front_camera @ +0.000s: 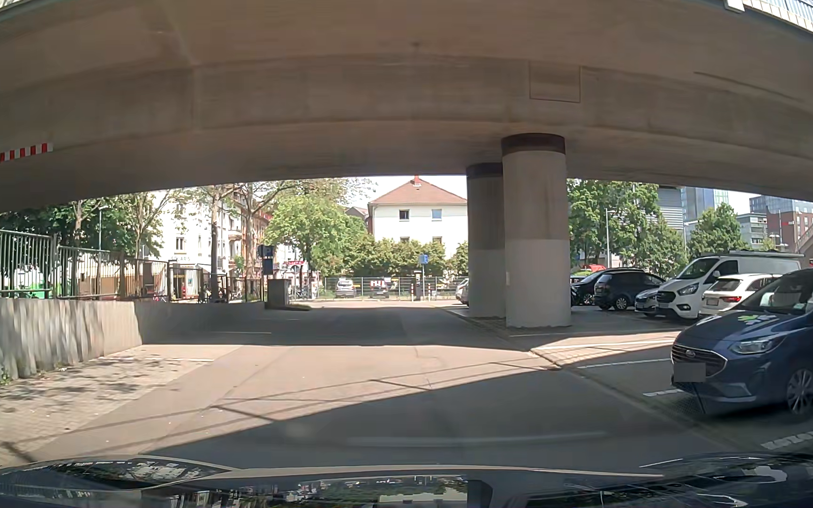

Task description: Follow the waypoints while adhering to traffic rules and regulations

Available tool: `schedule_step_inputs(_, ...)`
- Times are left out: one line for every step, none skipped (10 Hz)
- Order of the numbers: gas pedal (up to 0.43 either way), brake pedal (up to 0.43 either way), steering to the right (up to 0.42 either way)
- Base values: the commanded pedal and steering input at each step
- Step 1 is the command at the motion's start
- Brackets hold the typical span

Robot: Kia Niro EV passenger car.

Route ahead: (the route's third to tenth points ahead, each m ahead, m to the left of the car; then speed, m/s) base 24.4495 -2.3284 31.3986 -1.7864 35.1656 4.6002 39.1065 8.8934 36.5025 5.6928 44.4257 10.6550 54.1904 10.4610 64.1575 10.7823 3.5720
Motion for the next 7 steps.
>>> schedule_step_inputs(0.0, 0.0, 0.002)
schedule_step_inputs(0.0, 0.0, 0.0)
schedule_step_inputs(0.0, 0.0, -0.003)
schedule_step_inputs(0.0, 0.0, -0.008)
schedule_step_inputs(0.0, 0.0, -0.008)
schedule_step_inputs(0.0, 0.0, -0.005)
schedule_step_inputs(0.0, 0.0, -0.003)
